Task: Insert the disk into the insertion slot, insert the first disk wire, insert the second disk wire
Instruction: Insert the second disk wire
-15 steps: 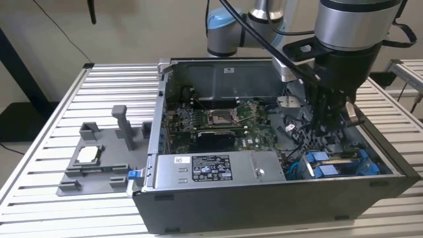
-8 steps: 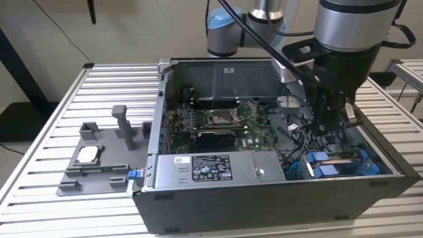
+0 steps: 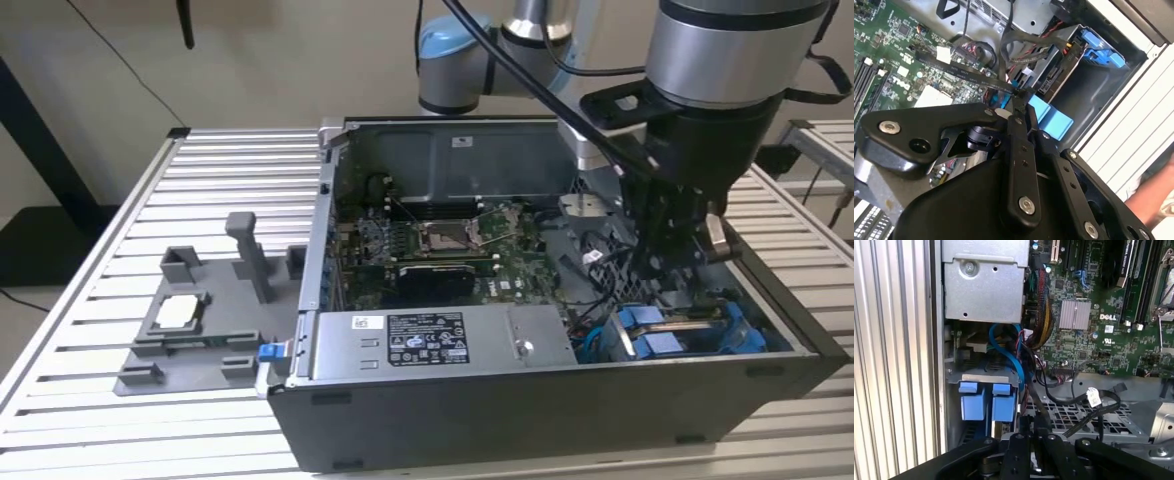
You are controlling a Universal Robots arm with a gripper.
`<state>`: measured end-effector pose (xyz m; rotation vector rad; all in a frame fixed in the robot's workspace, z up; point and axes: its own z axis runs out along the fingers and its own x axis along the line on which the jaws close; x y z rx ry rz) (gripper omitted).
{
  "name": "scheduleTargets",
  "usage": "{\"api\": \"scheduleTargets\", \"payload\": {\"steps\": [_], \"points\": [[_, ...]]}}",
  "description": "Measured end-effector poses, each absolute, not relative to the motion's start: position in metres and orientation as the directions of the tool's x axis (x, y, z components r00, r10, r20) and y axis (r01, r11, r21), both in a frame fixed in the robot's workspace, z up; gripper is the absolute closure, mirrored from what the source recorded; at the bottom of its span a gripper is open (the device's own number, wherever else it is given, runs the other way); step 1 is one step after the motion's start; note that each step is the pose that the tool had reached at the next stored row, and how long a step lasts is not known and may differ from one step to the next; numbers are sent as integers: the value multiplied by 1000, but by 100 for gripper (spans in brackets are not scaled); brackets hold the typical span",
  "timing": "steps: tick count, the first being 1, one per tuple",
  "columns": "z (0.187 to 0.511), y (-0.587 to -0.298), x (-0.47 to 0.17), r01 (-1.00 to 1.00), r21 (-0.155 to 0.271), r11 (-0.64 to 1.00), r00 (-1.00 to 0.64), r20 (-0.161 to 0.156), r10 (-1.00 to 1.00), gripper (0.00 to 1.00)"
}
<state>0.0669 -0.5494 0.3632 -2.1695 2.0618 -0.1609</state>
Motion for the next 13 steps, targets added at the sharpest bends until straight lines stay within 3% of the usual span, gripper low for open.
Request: {"api": "scheduleTargets", "payload": {"steps": [13], "points": [[360, -560, 91, -995, -91, -48, 51, -26, -998, 84]]}}
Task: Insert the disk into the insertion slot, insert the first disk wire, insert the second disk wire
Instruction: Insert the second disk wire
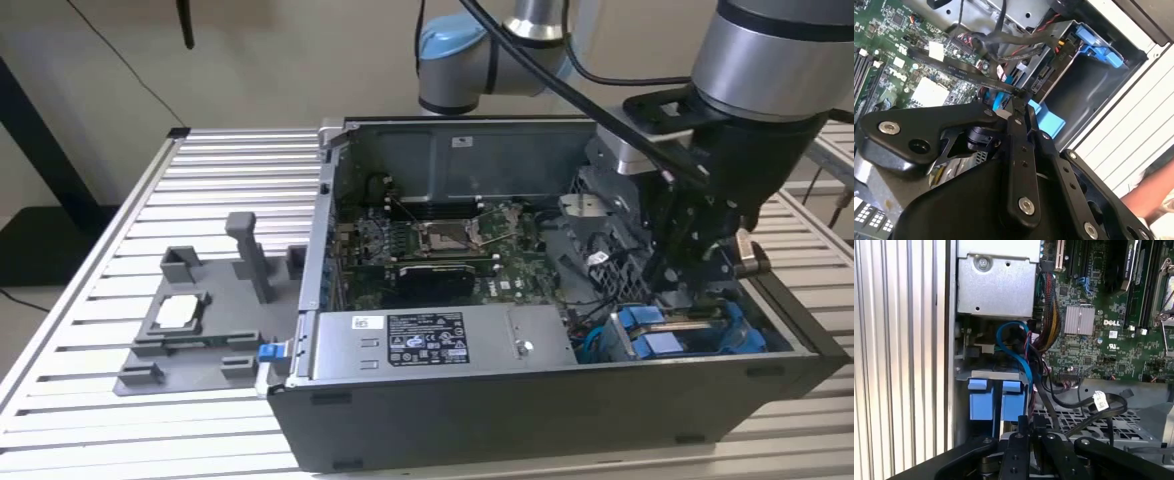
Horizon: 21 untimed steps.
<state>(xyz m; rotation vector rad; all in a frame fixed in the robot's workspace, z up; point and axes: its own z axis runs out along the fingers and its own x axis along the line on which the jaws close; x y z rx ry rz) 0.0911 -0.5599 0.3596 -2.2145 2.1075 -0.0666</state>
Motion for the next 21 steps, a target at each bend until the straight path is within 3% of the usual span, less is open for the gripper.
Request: {"api": "scheduleTargets", "payload": {"steps": [21], "points": [[346, -574, 117, -998, -45, -32, 35, -53, -998, 84]]}}
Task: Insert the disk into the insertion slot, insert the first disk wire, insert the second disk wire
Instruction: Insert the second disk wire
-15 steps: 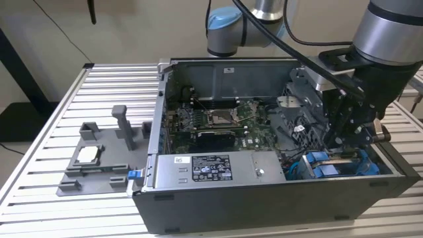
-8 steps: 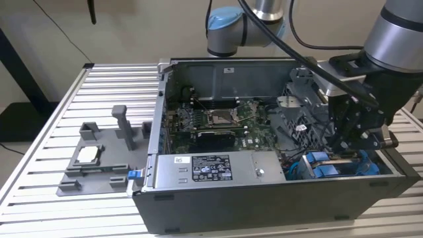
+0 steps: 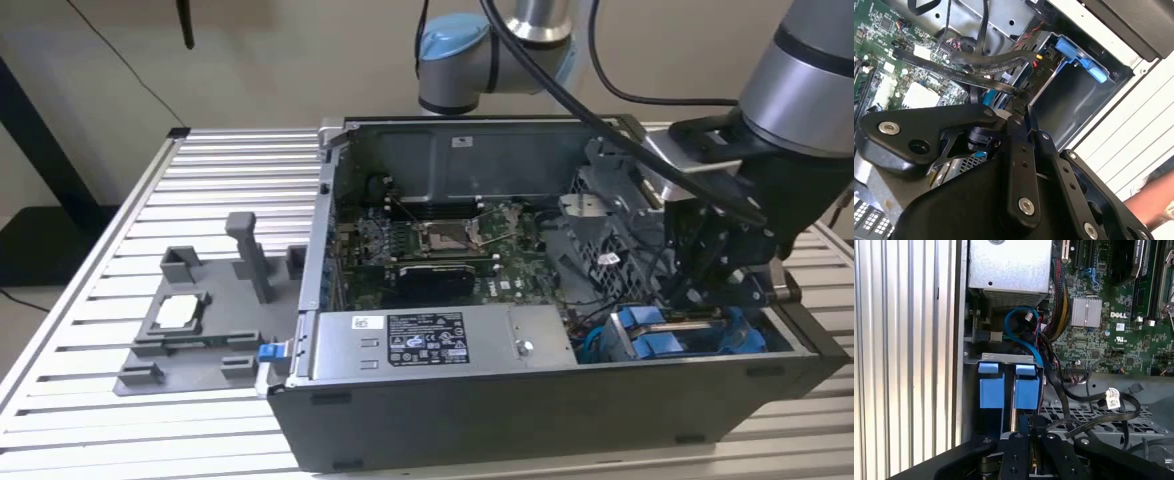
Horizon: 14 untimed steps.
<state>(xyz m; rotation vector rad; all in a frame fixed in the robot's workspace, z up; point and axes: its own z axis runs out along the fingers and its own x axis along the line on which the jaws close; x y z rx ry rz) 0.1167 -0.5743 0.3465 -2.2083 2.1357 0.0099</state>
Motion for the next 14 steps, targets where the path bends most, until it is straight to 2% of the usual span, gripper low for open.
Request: {"api": "scheduleTargets", "payload": {"steps": [14], "points": [[343, -574, 122, -999, -40, 28, -26, -54, -998, 84]]}}
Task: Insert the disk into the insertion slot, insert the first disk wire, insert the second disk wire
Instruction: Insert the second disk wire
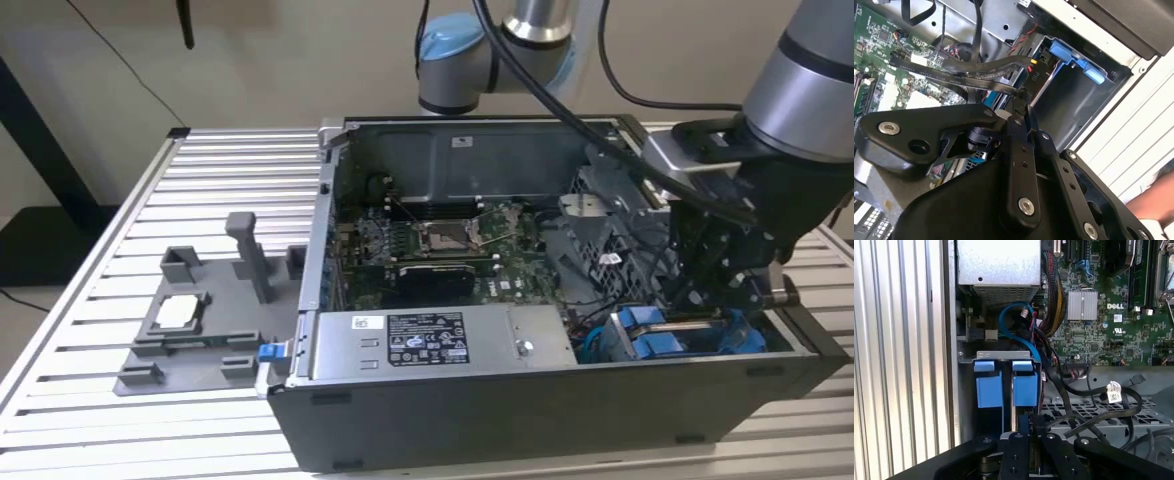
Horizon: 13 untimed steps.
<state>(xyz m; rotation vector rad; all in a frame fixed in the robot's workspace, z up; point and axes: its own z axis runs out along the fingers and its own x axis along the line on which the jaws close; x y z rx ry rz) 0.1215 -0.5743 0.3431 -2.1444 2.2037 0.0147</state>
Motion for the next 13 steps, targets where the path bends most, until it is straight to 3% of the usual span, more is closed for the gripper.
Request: {"api": "scheduleTargets", "payload": {"steps": [13], "points": [[342, -569, 122, -995, -38, 89, -87, -55, -995, 84]]}}
